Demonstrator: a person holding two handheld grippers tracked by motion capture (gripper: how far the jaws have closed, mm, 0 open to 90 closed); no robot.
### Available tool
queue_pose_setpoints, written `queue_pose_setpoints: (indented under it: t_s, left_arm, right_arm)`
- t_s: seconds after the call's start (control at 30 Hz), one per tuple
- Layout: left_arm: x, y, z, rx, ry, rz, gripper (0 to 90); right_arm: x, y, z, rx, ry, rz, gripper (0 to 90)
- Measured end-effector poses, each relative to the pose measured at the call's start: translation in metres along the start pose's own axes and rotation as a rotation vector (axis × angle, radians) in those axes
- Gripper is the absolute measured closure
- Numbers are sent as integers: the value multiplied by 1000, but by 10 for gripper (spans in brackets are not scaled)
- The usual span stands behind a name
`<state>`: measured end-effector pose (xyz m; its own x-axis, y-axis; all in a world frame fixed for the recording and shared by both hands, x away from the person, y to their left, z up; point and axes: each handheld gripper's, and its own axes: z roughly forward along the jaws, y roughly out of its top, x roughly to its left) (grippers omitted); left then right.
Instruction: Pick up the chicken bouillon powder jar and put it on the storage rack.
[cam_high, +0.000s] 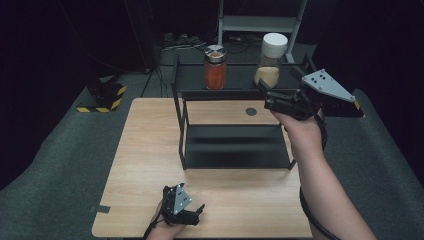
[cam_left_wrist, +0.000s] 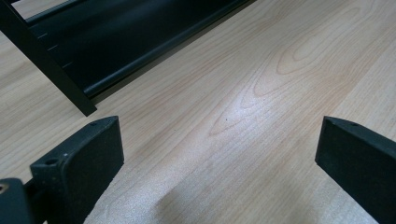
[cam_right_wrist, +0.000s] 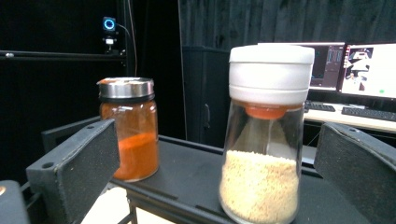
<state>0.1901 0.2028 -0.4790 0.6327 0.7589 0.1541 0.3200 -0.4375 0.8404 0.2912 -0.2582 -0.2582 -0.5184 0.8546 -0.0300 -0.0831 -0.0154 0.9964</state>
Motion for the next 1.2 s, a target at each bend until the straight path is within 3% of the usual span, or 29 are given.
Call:
queue_pose_setpoints:
  t_s: [0.2,0.5,0.73,1.2]
  left_arm:
    - [1,-2,-1,-8,-1,-14,12]
    - [-1,1,0,4,3,9,13]
    - [2,1,0,5,-7,-4,13]
    - [-3,1,0,6,2,31,12]
  right_arm:
    - [4,-7,-8,11,7,-39,0]
    - [7,-21,-22,38,19,-80,0]
    - [10,-43,-29,79,39,-105,0]
    - [20,-97,-54,133,26,-139,0]
